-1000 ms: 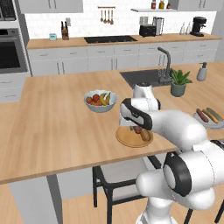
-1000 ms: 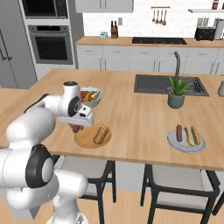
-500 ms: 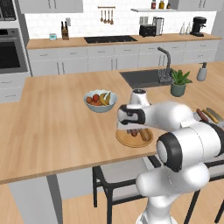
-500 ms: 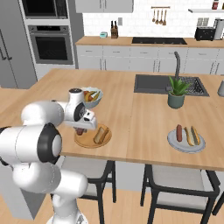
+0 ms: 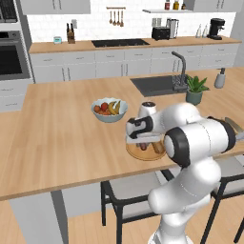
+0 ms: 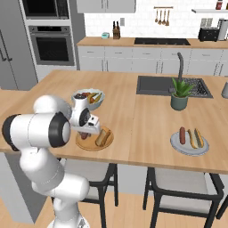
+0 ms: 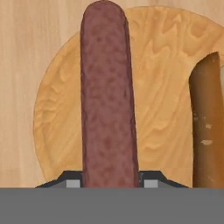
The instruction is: Place one bun and one sausage from the bowl on each plate.
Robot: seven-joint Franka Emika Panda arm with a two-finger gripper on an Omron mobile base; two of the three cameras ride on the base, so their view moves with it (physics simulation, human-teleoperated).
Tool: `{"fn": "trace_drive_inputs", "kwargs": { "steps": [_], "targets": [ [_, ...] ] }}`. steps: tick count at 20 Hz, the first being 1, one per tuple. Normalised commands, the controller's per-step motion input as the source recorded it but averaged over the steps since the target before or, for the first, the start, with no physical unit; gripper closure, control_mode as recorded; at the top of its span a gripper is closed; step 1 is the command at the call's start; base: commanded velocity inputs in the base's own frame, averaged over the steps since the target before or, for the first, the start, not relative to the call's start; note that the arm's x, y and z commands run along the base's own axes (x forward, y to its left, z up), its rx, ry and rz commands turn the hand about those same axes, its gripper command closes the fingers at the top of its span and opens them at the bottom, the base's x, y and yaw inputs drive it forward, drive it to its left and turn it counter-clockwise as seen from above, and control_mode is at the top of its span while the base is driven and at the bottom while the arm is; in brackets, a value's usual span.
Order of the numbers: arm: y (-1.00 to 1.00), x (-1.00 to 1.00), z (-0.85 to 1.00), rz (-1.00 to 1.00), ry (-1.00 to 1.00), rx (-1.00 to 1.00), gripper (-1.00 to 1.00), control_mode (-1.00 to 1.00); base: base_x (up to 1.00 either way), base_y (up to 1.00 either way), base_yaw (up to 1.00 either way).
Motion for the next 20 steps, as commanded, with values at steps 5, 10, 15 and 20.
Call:
{"fn": "trace_drive_inputs", "kwargs": {
  "steps": [5, 10, 15, 20],
  "targets": [
    [0.0, 0.29, -0.25, 0.0, 0.0, 0.0, -1.0, -1.0, 0.0, 0.0, 0.0],
    [0.0, 0.08, -0.03, 0.0, 0.0, 0.0, -1.0, -1.0, 0.0, 0.0, 0.0],
    [-0.01, -0.28, 0.17, 0.0, -0.06, 0.0, -1.0, -1.0, 0.0, 0.0, 0.0],
    [-0.12, -0.94, 0.66, 0.0, -0.16, 0.0, -1.0, -1.0, 0.0, 0.0, 0.0]
  ]
}}
